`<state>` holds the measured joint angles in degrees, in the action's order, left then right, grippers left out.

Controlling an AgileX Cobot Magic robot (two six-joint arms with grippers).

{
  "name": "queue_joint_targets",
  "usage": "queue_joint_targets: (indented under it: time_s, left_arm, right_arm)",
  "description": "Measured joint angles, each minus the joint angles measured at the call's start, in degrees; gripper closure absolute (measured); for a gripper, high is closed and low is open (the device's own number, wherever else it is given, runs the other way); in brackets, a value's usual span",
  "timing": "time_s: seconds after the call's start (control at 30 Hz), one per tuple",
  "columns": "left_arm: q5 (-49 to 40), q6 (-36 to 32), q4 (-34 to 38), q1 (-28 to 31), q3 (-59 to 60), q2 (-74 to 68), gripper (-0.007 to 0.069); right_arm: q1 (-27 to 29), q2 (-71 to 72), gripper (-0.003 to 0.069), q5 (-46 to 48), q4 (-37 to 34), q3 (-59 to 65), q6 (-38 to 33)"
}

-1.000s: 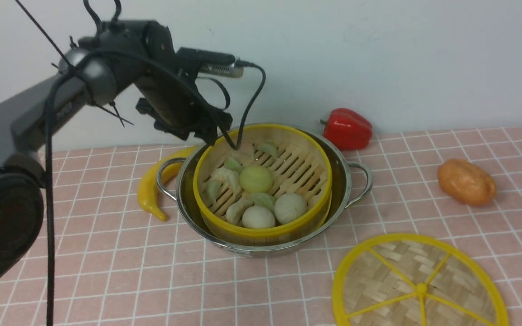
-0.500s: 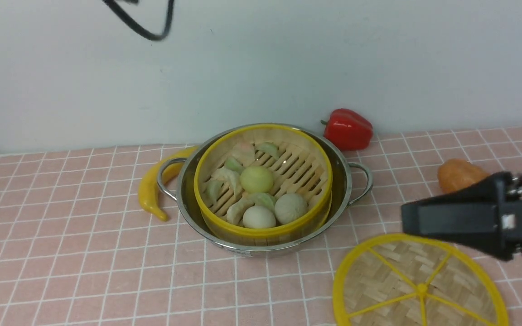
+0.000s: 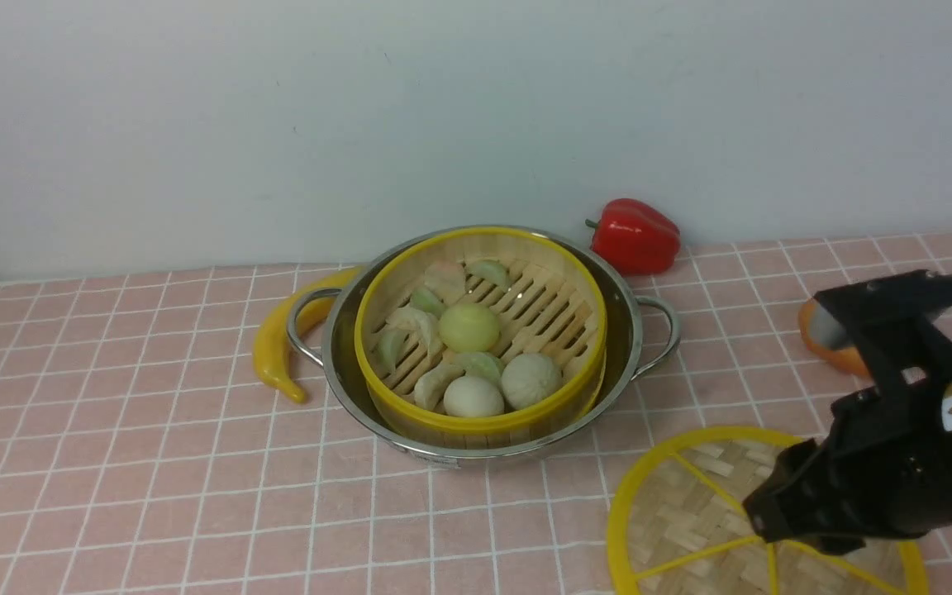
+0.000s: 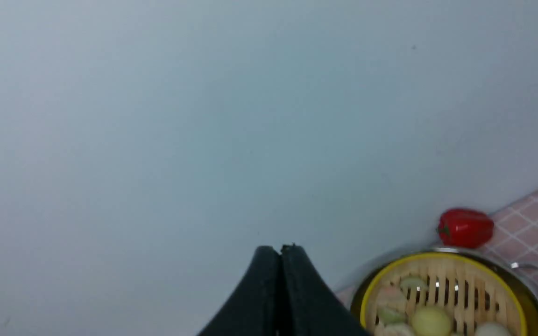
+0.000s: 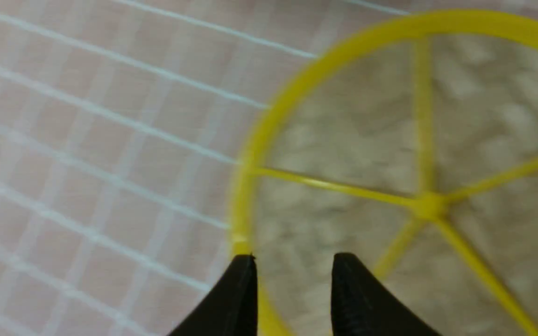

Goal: Place the steamer in the pot on the pink tablecloth, and put the lid on the steamer.
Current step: 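Move the gripper down to the bamboo steamer lid and grasp its center knob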

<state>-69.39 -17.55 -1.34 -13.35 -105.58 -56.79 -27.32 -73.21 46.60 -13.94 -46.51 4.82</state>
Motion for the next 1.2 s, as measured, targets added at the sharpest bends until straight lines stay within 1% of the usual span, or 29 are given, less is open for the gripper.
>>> queue_joint_targets:
  time_s: [0.07,0.1,0.17,0.2,0.27,0.37,0.43,0.47,0.53,0.63,0.73,0.93,1.2]
  left_arm:
    - [0.0,-0.1,0.6,0.0,9.3,7.5,0.0648]
    - [0.0,-0.2,0.8,0.0,14.3,10.2,0.0648]
    - [1.3,-0.3,1.3,0.0,22.7,15.8,0.0648]
    - [5.1,-0.4,2.6,0.0,30.2,22.0,0.0648]
    - [11.1,-0.5,4.6,0.0,40.4,27.5,0.0648]
    - [22.3,-0.5,9.5,0.0,54.0,37.7,0.0648]
    - [25.2,-0.5,11.4,0.0,57.9,40.4,0.0648]
    - [28.5,-0.5,13.8,0.0,63.2,43.6,0.0648]
    - [31.3,-0.5,17.0,0.0,67.7,47.1,0.0646]
    - [32.8,-0.5,20.8,0.0,72.1,49.7,0.0646]
    - [32.8,-0.5,22.8,0.0,73.3,50.0,0.0645]
    - [32.9,-0.5,23.3,0.0,73.4,50.2,0.0643]
    - [32.9,-0.5,23.4,0.0,73.4,50.2,0.0639]
  right_arm:
    - [0.0,-1.4,0.0416,0.0,7.4,0.0,6.2]
    - [0.0,-2.0,0.0416,-0.1,9.7,0.0,8.1]
    - [0.0,-3.0,0.0416,-0.3,11.9,0.0,9.7]
    - [0.0,-4.2,0.0416,-0.8,13.3,0.0,10.6]
    - [0.0,-5.6,0.0416,-1.7,13.9,0.0,11.1]
    - [0.0,-8.8,0.0416,-3.7,13.9,0.0,11.4]
    - [0.0,-9.7,0.0416,-4.2,13.9,0.0,11.4]
    - [0.0,-10.9,0.0416,-4.9,13.9,0.0,11.4]
    - [0.0,-12.2,0.0416,-5.4,13.9,0.0,11.4]
    - [0.0,-13.1,0.0416,-6.1,13.9,-0.1,11.4]
    - [0.0,-13.2,0.0416,-6.1,13.9,-1.6,11.3]
    - [0.0,-14.8,0.0416,-4.9,13.9,-5.0,11.2]
    - [0.0,-20.6,0.0416,-2.0,13.9,-5.2,11.2]
